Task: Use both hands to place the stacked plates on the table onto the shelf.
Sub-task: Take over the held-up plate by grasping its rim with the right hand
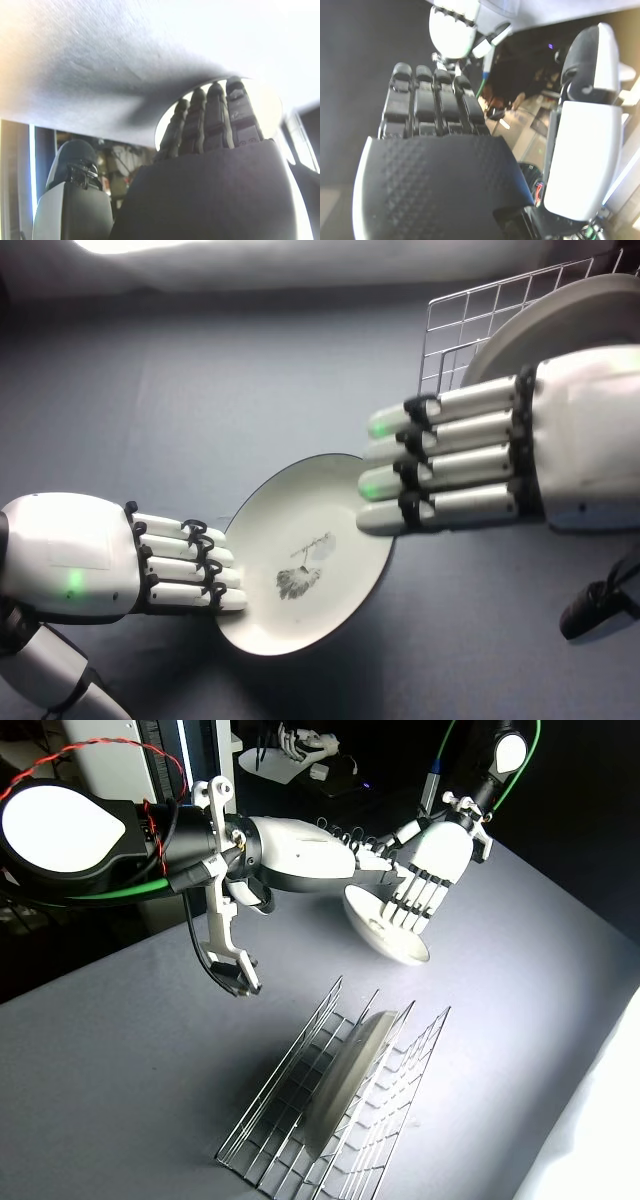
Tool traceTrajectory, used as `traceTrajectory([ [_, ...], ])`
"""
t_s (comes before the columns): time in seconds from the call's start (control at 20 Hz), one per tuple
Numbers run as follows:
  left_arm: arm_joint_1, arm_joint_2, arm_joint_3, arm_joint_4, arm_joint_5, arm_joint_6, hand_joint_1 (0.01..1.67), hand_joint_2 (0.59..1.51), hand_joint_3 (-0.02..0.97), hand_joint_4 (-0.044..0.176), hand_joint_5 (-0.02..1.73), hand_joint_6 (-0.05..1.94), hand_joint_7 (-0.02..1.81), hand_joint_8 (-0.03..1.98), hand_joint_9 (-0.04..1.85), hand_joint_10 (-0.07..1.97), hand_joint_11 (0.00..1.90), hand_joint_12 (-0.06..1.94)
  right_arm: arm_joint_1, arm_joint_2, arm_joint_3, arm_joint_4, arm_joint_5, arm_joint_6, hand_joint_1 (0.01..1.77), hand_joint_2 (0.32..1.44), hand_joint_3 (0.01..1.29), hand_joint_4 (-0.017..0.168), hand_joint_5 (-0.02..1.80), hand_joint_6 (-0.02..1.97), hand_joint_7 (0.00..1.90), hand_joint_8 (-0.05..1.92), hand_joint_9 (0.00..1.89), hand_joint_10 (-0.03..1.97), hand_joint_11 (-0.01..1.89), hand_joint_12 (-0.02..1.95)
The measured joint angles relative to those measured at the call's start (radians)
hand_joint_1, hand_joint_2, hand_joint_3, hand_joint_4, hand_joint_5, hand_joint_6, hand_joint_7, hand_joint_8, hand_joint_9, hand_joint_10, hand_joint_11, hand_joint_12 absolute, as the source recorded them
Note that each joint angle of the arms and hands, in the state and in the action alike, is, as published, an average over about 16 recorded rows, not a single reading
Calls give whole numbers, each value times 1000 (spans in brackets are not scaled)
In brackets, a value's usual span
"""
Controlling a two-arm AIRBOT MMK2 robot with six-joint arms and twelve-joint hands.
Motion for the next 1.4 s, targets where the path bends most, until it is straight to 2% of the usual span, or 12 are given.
traceTrajectory([
  [0.3, 13, -1, 0, -3, 6, 1, 15, 1092, 15, -5, -12, -30, -2, -8, -11, -10, 10, -37, -46, -72, 14, -2, -69, 1, 1047, 844, 15, 4, 14, 6, 21, -5, 20, -6, 12, 24],
  [0.8, 11, -2, 0, -1, 8, 1, 15, 1098, 15, -5, -12, -29, -3, -8, -13, -12, 10, -38, -88, -263, 90, 14, -196, -2, 1371, 948, 15, 3, 15, 6, 21, -5, 21, -6, 12, 30],
  [1.2, 8, -3, 2, 0, 8, 2, 15, 1094, 15, -4, -12, -20, -1, -8, -13, -16, 10, -38, -109, -367, 133, 35, -261, -6, 1492, 1055, 17, 3, 16, 6, 20, -5, 21, -6, 17, 154],
  [1.4, 7, -4, 4, 0, 8, 2, 15, 1091, 15, -3, -12, -18, -1, -9, -14, -18, 10, -39, -113, -393, 152, 45, -276, -9, 1511, 1094, 17, 3, 22, 6, 25, -4, 29, -4, 17, 347],
])
